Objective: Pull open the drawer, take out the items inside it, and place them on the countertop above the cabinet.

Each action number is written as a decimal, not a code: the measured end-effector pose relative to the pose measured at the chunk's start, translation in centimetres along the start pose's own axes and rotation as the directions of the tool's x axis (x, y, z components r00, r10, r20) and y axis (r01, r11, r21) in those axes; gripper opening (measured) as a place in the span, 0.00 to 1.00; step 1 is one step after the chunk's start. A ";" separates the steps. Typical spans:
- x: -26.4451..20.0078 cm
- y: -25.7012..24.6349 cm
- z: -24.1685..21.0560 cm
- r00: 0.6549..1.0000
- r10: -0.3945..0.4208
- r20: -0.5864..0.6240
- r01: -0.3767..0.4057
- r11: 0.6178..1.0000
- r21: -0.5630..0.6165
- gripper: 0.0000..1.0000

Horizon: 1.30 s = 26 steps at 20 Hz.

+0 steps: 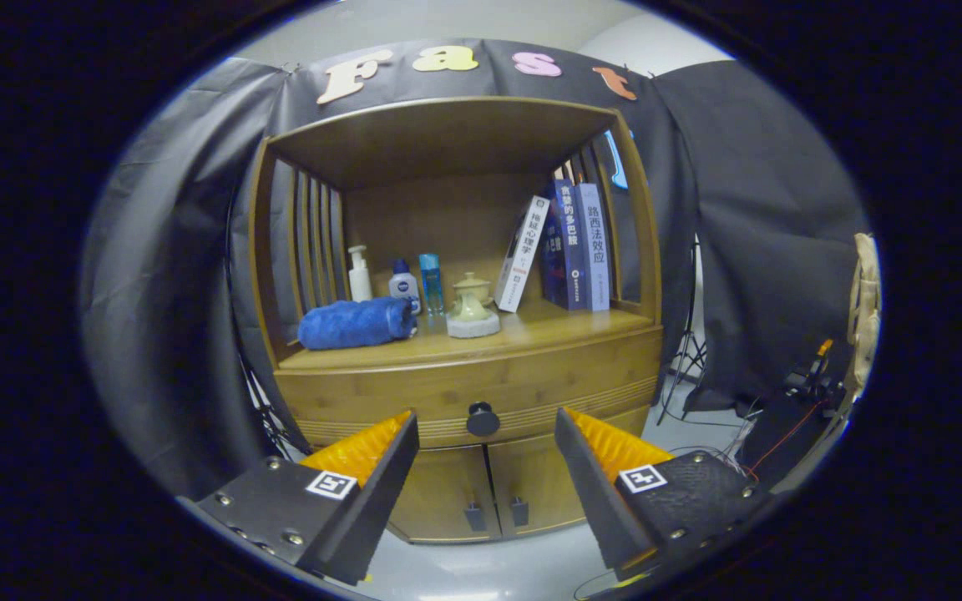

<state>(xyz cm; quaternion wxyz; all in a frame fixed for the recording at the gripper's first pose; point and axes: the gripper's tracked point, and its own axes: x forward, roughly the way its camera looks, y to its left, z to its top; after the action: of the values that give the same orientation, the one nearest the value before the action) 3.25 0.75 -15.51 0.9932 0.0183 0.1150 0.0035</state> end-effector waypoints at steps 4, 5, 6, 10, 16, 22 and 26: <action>-2.7 1.4 2.4 0.999 0.046 -0.001 -0.046 0.999 -0.025 0.98; -3.3 1.6 3.1 0.999 0.053 0.004 -0.052 0.998 -0.036 0.98; -3.9 1.8 3.7 0.998 0.059 0.009 -0.058 0.997 -0.041 0.99; -6.2 2.3 6.7 0.997 0.073 0.036 -0.074 0.997 0.021 0.99; -9.3 3.1 12.3 0.986 0.108 0.126 -0.104 0.994 -0.039 0.98; -10.4 2.7 12.9 0.988 0.081 0.132 -0.067 0.992 -0.106 0.98; -10.6 3.0 13.1 0.986 0.103 0.130 -0.087 0.989 -0.122 0.98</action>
<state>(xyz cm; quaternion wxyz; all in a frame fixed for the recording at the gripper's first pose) -4.06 3.15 -0.20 0.9968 -0.0336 0.0454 0.0563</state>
